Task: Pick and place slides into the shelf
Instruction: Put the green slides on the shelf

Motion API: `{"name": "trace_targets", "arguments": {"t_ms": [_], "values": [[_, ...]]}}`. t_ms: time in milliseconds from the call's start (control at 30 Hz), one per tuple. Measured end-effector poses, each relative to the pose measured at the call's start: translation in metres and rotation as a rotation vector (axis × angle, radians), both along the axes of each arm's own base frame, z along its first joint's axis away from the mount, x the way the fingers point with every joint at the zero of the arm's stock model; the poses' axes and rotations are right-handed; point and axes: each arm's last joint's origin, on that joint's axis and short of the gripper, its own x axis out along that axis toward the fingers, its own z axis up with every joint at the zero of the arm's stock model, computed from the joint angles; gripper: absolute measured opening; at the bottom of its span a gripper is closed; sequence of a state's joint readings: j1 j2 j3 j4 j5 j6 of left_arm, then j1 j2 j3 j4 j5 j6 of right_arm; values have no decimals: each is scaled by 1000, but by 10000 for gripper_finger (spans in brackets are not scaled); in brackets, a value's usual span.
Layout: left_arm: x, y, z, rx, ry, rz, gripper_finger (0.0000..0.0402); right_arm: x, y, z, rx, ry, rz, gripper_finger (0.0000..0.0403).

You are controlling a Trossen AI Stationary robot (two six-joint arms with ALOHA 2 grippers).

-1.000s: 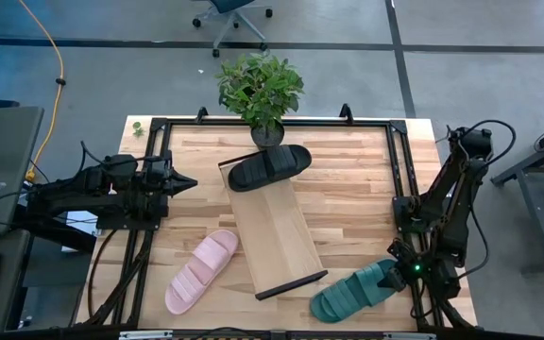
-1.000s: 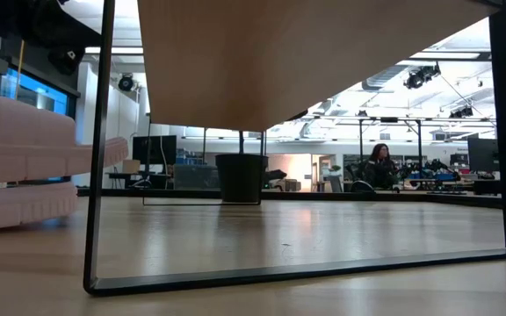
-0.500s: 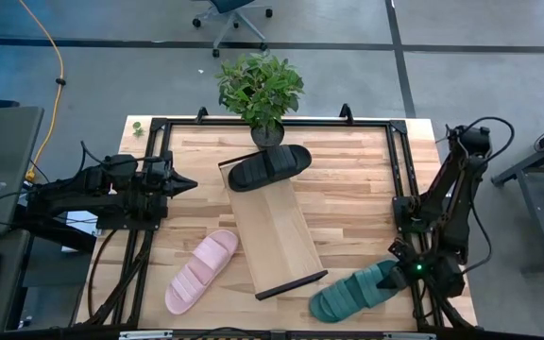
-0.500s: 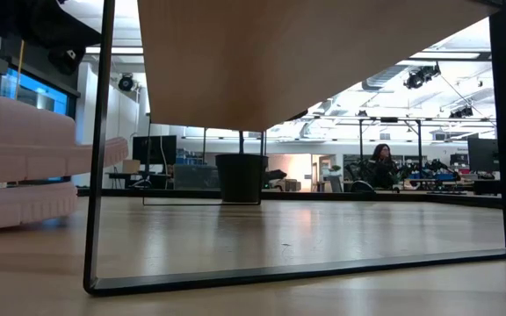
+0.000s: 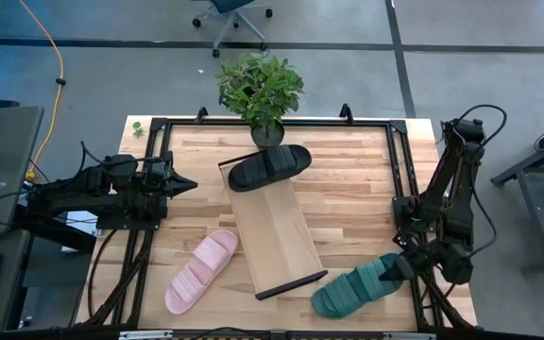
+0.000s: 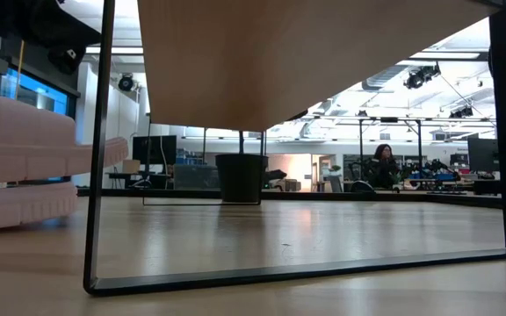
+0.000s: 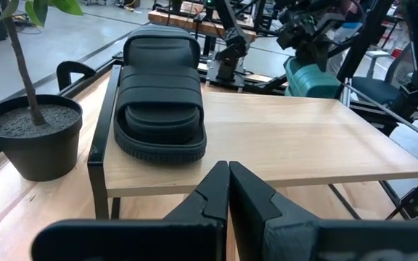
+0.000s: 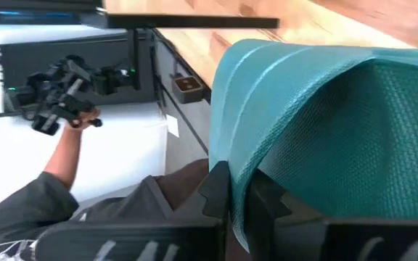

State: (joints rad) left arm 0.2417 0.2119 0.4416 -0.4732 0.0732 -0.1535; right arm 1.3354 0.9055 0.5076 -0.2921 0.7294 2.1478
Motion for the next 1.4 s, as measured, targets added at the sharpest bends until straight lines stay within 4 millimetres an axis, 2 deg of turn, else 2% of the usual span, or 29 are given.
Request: {"name": "trace_targets", "arguments": {"t_ms": [467,867,1400], "values": [[0,0,0,2,0,-5,1,-4,-20,16,7,-67,-4,4],[0,0,0,2,0,-2,1,-12,-39,31,76,-58,163,4],[0,0,0,-20,-4,4,1,-18,-70,60,148,-311,178,3]]}}
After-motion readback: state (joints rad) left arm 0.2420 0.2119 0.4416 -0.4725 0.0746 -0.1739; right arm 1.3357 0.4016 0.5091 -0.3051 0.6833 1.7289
